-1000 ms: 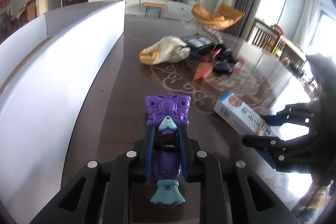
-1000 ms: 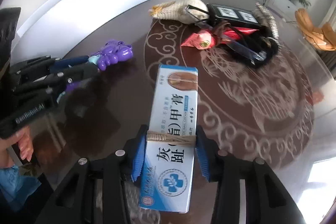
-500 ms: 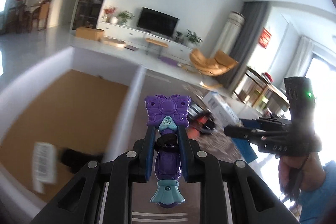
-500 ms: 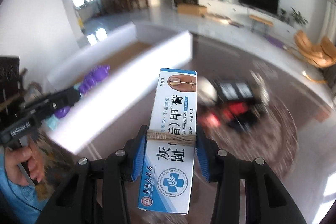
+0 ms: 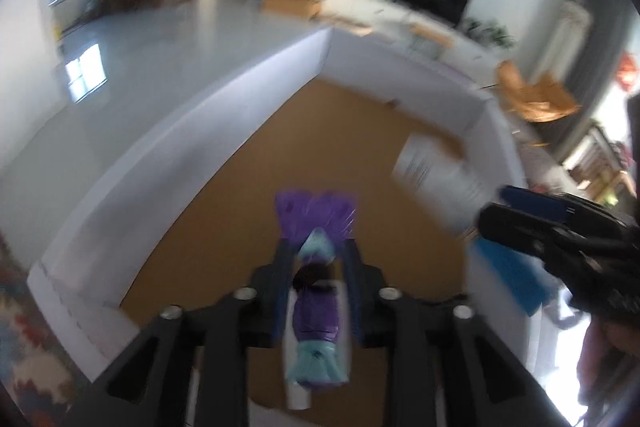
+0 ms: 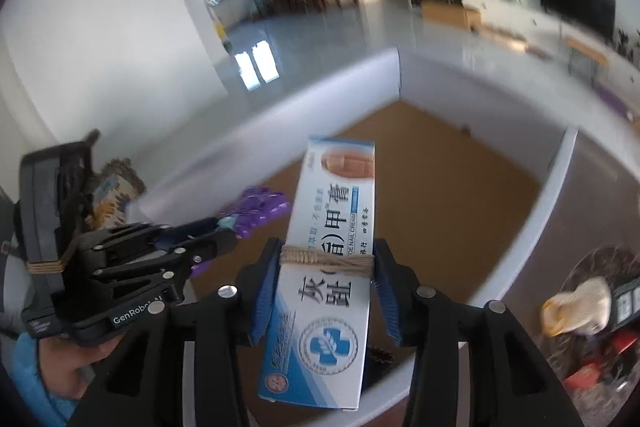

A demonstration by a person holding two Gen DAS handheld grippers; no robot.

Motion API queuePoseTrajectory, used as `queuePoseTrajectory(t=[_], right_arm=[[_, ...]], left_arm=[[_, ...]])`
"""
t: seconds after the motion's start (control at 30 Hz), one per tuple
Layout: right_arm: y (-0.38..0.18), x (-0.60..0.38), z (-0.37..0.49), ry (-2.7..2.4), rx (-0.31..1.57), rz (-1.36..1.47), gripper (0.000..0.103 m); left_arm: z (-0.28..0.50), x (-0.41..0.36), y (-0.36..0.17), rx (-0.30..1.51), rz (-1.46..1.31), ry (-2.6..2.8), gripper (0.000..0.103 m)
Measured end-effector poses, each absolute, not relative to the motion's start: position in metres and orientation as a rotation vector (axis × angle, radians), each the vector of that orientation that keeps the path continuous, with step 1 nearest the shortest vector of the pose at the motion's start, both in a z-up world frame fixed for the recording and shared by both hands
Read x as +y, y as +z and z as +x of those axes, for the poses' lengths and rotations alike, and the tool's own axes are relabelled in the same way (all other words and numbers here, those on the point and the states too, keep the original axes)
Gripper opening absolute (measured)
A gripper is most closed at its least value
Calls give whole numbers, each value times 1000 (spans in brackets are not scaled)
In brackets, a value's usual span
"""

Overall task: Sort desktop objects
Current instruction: 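Carry the toy and ointment box over the bin and release both, then move the left tool back toward the cream knit bag on the table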

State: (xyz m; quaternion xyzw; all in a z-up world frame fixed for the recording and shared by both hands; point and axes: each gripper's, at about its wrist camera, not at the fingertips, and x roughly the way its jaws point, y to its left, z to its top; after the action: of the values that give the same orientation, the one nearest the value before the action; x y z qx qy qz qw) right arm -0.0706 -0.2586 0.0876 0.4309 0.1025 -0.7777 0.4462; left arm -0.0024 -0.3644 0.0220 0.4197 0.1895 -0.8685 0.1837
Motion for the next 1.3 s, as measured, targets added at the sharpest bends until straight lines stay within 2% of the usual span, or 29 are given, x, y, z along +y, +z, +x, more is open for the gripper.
queuePoseTrajectory(t=[0.03, 0.07, 0.13, 0.17, 0.2, 0.33, 0.47, 0.53, 0.6, 0.63, 0.77, 0.87, 1.1, 1.23, 1.3], right_arm=[[86, -255, -71, -1935, 228, 1063, 76], [85, -249, -71, -1946, 207, 1049, 80], [87, -230, -69, -1988, 193, 999, 87], [90, -220, -65, -2009, 192, 978, 89], [91, -206, -63, -2029, 184, 950, 90], [94, -134, -45, -2162, 193, 842, 101], [59, -44, -33, -2336, 269, 873, 103], [36, 1, -32, -2405, 293, 938, 103], [12, 47, -36, -2468, 333, 1044, 103], [3, 66, -41, -2491, 345, 1091, 103], [-27, 126, -54, -2560, 319, 1258, 103], [-32, 155, -60, -2569, 171, 1302, 103], [-28, 162, -62, -2584, 189, 1326, 103], [-27, 162, -62, -2584, 189, 1326, 103], [-27, 162, -62, -2584, 189, 1326, 103]], left_arm=[[-1, -365, 18, 551, 1179, -2445, 51], [1, -364, 17, 559, 1161, -2445, 66], [6, -359, 21, 522, 1088, -2456, 73], [8, -356, 25, 492, 1062, -2456, 82], [10, -352, 29, 466, 1035, -2455, 86], [22, -314, 46, 392, 934, -2558, 86], [35, -256, 61, 323, 898, -2728, 87], [39, -221, 68, 305, 895, -2827, 90], [40, -184, 70, 283, 909, -2917, 102], [40, -167, 70, 279, 923, -2953, 103], [16, -98, 40, 260, 1112, -3024, 103], [-11, -64, 1, 226, 1262, -2981, 103], [-70, -48, -62, 193, 1479, -2822, 103], [-95, -61, -68, 8, 1468, -2757, 103], [-112, -68, -68, 6, 1463, -2766, 103]])
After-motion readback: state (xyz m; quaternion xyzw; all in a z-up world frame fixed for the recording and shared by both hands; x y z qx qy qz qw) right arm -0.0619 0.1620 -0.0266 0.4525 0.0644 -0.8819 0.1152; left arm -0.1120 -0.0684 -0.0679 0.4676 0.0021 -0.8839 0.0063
